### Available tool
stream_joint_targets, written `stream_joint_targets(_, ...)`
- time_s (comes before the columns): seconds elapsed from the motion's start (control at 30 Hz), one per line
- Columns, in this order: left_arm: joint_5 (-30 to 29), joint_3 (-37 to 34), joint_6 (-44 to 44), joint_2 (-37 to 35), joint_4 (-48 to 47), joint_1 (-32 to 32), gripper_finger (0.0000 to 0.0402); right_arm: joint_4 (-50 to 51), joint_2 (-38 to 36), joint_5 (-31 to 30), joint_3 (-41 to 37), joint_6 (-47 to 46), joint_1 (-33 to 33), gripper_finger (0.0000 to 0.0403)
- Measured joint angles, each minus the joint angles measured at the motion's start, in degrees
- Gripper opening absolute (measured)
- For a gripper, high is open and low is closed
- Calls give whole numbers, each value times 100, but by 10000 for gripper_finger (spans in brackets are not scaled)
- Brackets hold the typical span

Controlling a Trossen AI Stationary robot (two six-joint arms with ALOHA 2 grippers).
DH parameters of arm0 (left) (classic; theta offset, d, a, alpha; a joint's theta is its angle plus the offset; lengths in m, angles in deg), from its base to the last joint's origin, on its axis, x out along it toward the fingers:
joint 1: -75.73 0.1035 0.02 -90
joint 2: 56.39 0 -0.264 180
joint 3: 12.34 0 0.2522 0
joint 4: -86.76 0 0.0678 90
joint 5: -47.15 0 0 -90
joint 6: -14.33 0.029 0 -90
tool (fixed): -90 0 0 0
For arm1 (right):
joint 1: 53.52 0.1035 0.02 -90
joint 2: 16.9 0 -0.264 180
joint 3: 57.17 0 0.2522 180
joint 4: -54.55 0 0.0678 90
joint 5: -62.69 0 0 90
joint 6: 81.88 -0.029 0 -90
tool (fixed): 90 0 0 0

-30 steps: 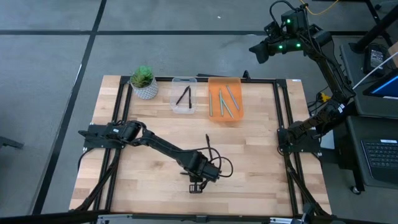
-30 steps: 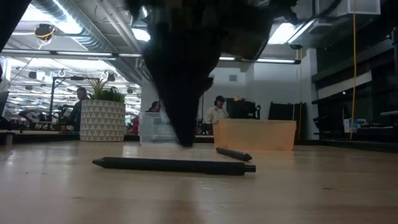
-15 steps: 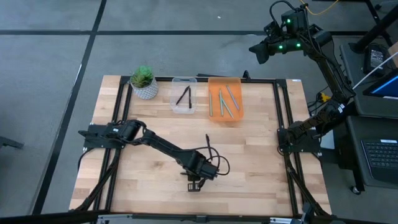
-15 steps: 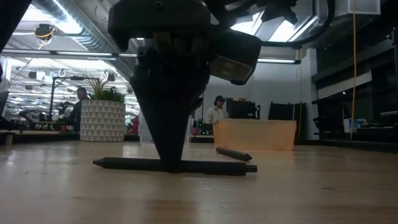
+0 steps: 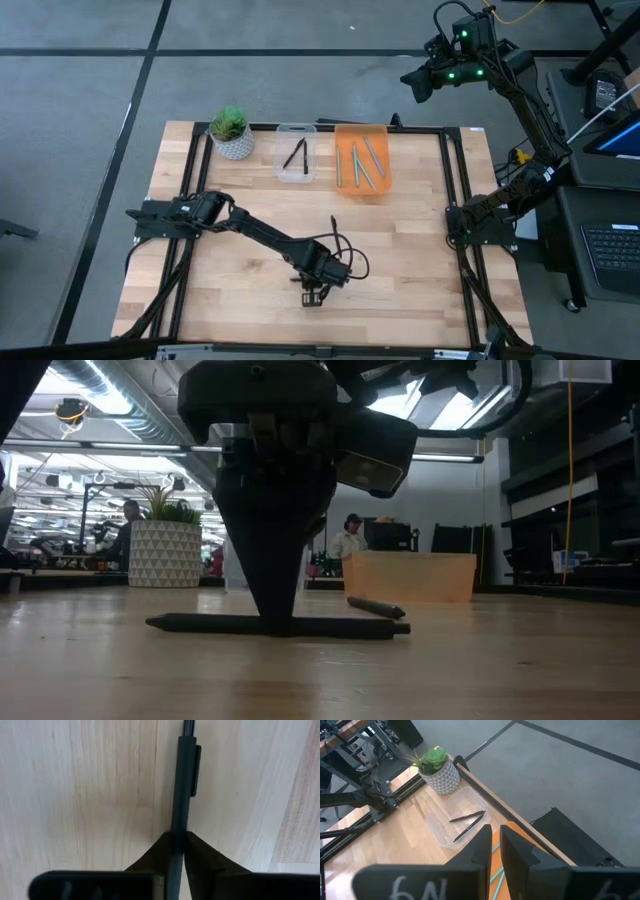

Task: Sort pens & pencils
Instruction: Put the black pen into the transparent bin

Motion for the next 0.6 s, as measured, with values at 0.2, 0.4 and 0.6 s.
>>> stream_joint_targets(0.2,46,-4,-83,9,7,4,15,-2,0,0,-1,-11,0,39)
stream_joint_targets(0.4,57,9,-241,9,5,7,15,-1,0,0,0,-17,0,39)
stream_joint_targets(0.6,47,317,-324,67,-257,5,14,-2,0,0,0,-20,0,39)
